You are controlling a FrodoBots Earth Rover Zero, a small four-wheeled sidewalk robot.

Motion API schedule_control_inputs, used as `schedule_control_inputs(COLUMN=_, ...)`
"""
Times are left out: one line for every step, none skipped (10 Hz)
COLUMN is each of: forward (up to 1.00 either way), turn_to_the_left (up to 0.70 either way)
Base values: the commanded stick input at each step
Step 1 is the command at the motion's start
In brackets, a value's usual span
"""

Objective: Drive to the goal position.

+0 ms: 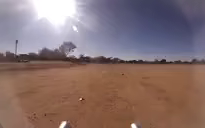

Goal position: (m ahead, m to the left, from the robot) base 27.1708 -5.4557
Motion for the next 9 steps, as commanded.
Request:
schedule_control_inputs(forward=0.5, turn_to_the_left=-0.46)
schedule_control_inputs(forward=0.5, turn_to_the_left=0.0)
schedule_control_inputs(forward=0.5, turn_to_the_left=0.0)
schedule_control_inputs(forward=0.5, turn_to_the_left=0.0)
schedule_control_inputs(forward=0.5, turn_to_the_left=0.0)
schedule_control_inputs(forward=0.5, turn_to_the_left=0.0)
schedule_control_inputs(forward=0.5, turn_to_the_left=0.0)
schedule_control_inputs(forward=0.5, turn_to_the_left=0.0)
schedule_control_inputs(forward=0.5, turn_to_the_left=0.0)
